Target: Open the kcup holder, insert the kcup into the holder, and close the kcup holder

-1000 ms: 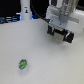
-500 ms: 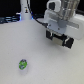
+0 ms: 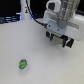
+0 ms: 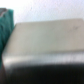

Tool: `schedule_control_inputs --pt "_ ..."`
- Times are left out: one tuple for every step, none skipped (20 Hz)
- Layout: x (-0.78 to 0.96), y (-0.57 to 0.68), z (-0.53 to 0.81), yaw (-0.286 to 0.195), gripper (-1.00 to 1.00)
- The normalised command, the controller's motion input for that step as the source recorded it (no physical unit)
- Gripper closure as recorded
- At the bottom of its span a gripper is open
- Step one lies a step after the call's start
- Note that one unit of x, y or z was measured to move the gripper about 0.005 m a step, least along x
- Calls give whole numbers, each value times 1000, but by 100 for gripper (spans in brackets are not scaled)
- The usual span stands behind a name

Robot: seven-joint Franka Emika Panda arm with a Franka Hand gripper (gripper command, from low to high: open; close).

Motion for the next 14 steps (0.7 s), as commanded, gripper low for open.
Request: schedule_control_inputs --pt "314 -442 305 -112 -100" --pt "327 -544 288 -126 -100" --pt "353 -597 287 -158 -100" --pt "331 -644 260 -164 -100" --pt "310 -675 236 -166 -100" --pt "297 -694 220 -169 -100" --pt "273 -711 194 -175 -100" --pt "258 -724 164 -185 -100" --pt "249 -726 143 -189 -100" --pt "227 -725 111 -191 -100" --pt "201 -719 89 -196 -100" --pt "155 -715 68 -201 -100" --pt "174 -714 88 -202 -100" --pt "135 -694 67 -209 -100"
